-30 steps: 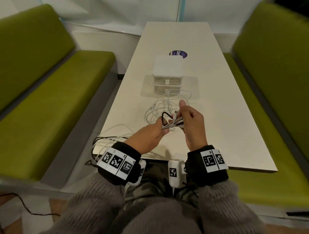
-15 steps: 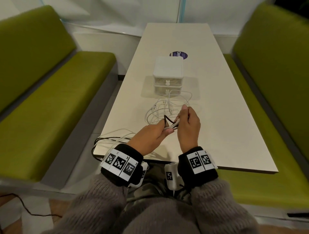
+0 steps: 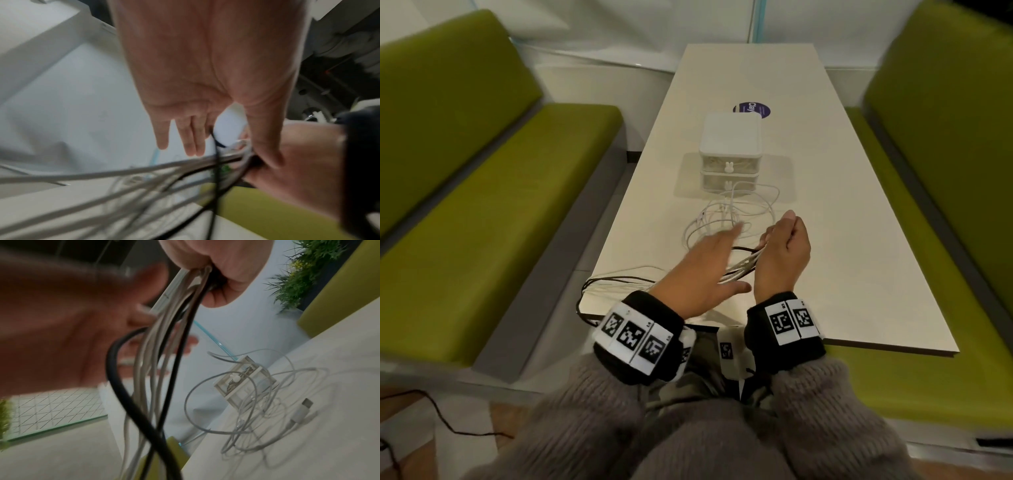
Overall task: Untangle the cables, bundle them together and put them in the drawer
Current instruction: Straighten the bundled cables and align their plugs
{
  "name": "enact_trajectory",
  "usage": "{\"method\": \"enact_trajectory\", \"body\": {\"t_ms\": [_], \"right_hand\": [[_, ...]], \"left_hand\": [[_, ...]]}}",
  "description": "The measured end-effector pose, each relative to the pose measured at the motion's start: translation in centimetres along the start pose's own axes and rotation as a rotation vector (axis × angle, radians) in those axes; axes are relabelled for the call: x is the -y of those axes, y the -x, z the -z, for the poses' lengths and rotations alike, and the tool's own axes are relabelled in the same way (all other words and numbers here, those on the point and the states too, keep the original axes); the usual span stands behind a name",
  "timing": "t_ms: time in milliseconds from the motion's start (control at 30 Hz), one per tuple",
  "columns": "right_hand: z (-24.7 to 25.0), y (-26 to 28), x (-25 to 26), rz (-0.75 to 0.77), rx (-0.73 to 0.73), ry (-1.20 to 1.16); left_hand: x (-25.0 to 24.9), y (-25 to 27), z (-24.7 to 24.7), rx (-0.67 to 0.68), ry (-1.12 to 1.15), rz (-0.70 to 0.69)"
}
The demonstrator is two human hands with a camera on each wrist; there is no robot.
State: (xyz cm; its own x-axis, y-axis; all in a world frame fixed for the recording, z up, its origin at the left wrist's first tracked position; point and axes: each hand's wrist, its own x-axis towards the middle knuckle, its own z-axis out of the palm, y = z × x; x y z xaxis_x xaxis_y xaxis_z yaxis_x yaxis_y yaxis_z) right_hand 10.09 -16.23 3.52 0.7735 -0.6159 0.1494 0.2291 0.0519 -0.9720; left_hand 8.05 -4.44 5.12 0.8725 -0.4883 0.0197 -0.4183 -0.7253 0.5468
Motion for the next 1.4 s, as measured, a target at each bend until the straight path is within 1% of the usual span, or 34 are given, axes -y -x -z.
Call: {"method": "enact_trajectory", "body": {"t_ms": [33,67,133,200,233,300,367,433,467,500,533,567,600,633,700,767,867,900,1000,1067,1167,1267,1400], "right_hand": [[0.1,0.0,0.0,0.010,0.008,0.016],[0.2,-0.1,0.1,0.014,0.008,0.006],[0.5,-0.3,0.5,0.018,-0.007,-0.041],[0.7,-0.5,0.6,0.008,-0.003,-0.072],[0.8,-0.6,0.5,-0.007,0.009,-0.088],[0.8,-0.7,0.6,-0.050,0.047,-0.135],[0.7,-0.9,1.0,-0.152,0.096,-0.248],[0.8,-0.9,1.0,-0.280,0.199,-0.362],[0.8,-0.7,0.9,-0.308,0.283,-0.352],[0.8,-0.3,0.8,-0.334,0.385,-0.301],[0.7,0.2,0.7,-0.335,0.502,-0.201],[0.6,0.7,0.6,-0.337,0.602,-0.109],[0.5,1.1,0.4,-0.305,0.671,-0.022],[0.5,1.3,0.3,-0.257,0.701,0.036],[0.4,1.3,-0.3,-0.180,0.683,0.089],[0.6,1.3,-0.7,-0.181,0.610,0.079],[0.5,1.7,-1.0,-0.276,0.526,-0.005],[0.4,1.8,-0.9,-0.335,0.496,-0.071],[0.7,0.7,-0.7,-0.504,0.368,-0.354],[1.4,-0.4,-0.6,-0.554,0.298,-0.523],[2.1,-1.2,-0.7,-0.605,0.228,-0.633],[2.4,-1.5,-1.1,-0.610,0.196,-0.654],[3.1,-2.7,-1.0,-0.584,0.138,-0.689]], "left_hand": [[-0.6,-0.4,-0.3,0.034,0.009,-0.025],[-0.8,-0.7,-0.6,0.072,0.051,-0.017],[-0.5,-0.9,-0.8,0.133,0.201,0.051],[0.0,-0.8,-0.7,0.174,0.300,0.078],[0.2,-0.9,-0.6,0.175,0.310,0.073],[0.1,-0.9,0.0,0.135,0.326,0.062],[0.3,-1.1,0.7,0.075,0.359,0.045],[0.6,-1.1,1.3,-0.011,0.374,0.021],[0.6,-1.0,1.4,-0.061,0.391,0.014],[0.6,-1.0,1.5,-0.106,0.410,0.014],[0.6,-1.0,1.5,-0.135,0.415,0.011],[0.6,-1.1,1.3,-0.145,0.409,0.014],[0.6,-1.2,1.1,-0.147,0.396,0.017],[0.6,-1.2,0.8,-0.143,0.375,0.021],[0.9,-1.3,0.2,-0.116,0.317,0.018],[1.1,-1.3,-0.4,-0.061,0.226,0.027],[1.1,-1.5,-1.4,0.001,0.136,0.043],[1.1,-1.6,-1.6,0.030,0.059,0.072],[2.0,-1.2,-1.9,0.082,-0.246,0.166],[3.1,-0.3,-1.8,0.135,-0.329,0.242],[4.8,1.0,-1.6,0.189,-0.360,0.347],[5.7,1.7,-1.2,0.179,-0.366,0.383],[7.4,3.5,-0.1,0.132,-0.278,0.442]]}}
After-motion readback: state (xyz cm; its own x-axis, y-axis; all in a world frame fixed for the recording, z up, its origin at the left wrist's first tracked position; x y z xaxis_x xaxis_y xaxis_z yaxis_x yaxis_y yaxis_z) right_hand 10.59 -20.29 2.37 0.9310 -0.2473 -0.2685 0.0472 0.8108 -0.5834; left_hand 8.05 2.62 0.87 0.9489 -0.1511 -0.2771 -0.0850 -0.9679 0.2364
